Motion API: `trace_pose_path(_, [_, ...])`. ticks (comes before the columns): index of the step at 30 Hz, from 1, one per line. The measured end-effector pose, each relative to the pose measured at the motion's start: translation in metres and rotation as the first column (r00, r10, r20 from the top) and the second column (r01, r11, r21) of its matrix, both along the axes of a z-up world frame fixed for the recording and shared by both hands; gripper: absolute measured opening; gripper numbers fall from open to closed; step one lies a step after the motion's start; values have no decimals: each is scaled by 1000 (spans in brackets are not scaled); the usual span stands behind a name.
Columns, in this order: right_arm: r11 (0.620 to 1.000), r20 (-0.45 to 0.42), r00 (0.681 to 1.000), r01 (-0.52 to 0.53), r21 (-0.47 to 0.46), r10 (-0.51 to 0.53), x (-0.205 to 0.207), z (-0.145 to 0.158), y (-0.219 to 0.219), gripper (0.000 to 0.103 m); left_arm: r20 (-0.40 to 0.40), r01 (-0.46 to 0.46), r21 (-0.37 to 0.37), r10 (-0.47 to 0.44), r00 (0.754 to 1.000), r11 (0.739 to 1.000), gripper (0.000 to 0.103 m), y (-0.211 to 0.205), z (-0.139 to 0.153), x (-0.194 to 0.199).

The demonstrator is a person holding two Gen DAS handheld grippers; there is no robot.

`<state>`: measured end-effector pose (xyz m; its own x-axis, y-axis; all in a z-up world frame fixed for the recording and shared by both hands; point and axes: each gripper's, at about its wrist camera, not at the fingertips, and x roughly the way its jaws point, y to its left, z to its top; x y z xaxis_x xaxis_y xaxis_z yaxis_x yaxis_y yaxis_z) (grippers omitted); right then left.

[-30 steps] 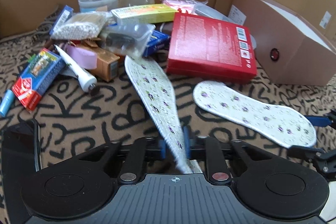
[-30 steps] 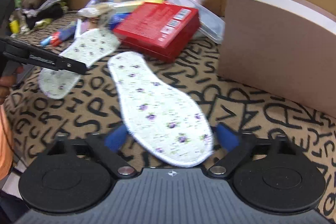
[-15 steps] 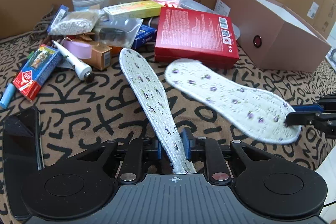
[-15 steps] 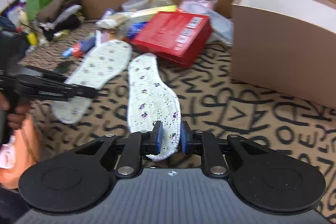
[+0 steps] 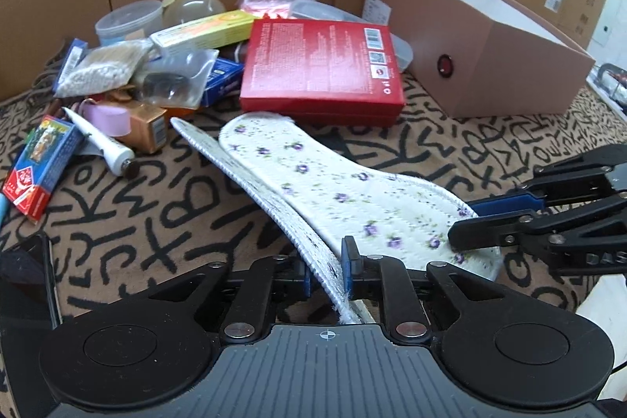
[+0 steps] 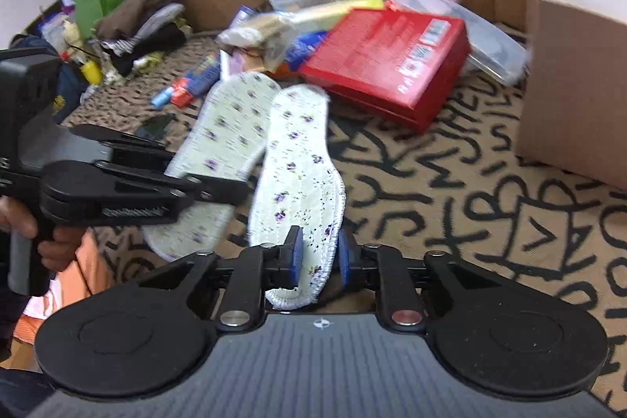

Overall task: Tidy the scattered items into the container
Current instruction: 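Lift both floral insoles and carry them over the open container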

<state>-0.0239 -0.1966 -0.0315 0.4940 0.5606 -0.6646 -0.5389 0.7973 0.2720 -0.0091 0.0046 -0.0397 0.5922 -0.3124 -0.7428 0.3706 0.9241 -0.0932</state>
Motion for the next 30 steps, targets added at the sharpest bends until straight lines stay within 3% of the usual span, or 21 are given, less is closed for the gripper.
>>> trace_pose_path(2, [999, 24, 999, -33, 10, 33, -4, 6, 3, 20, -3, 5, 2, -5, 1000, 1000, 15, -1, -1, 1])
trace_pose_path(4, [999, 21, 999, -40, 7, 40, -1, 5, 10, 22, -4, 2, -3, -2, 1000, 1000, 29, -2, -2, 1])
trace_pose_path(8, [999, 3, 999, -37, -5, 37, 8, -2, 24, 24, -4, -2, -5, 2, 1000, 1000, 32, -2, -4, 2])
trace_pose_path(9, [999, -1, 999, -35, -8, 35, 11, -5, 27, 23, -5, -3, -5, 3, 1000, 1000, 27, -2, -4, 2])
trace_pose_path(10, [999, 1, 999, -36, -12, 36, 11, -6, 28, 20, -6, -5, -3, 5, 1000, 1000, 13, -1, -4, 2])
trace_pose_path(13, [998, 30, 998, -54, -14, 54, 6, -1, 31, 12, -10, -16, 0, 16, 1000, 1000, 10, 0, 0, 1])
trace_pose_path(16, [996, 87, 993, -83, -26, 85, -7, 9, 33, 4, -1, -19, 2, 19, 1000, 1000, 7, -3, 6, -5])
trace_pose_path(21, [993, 183, 976, -108, -55, 116, -28, 26, 36, 4, 71, 0, -5, 0, 997, 1000, 7, -14, 30, -20])
trace_pose_path(30, [999, 300, 953, -27, -40, 38, -37, 59, 10, 4, 188, 51, 5, -51, 981, 999, 6, -54, 70, -18])
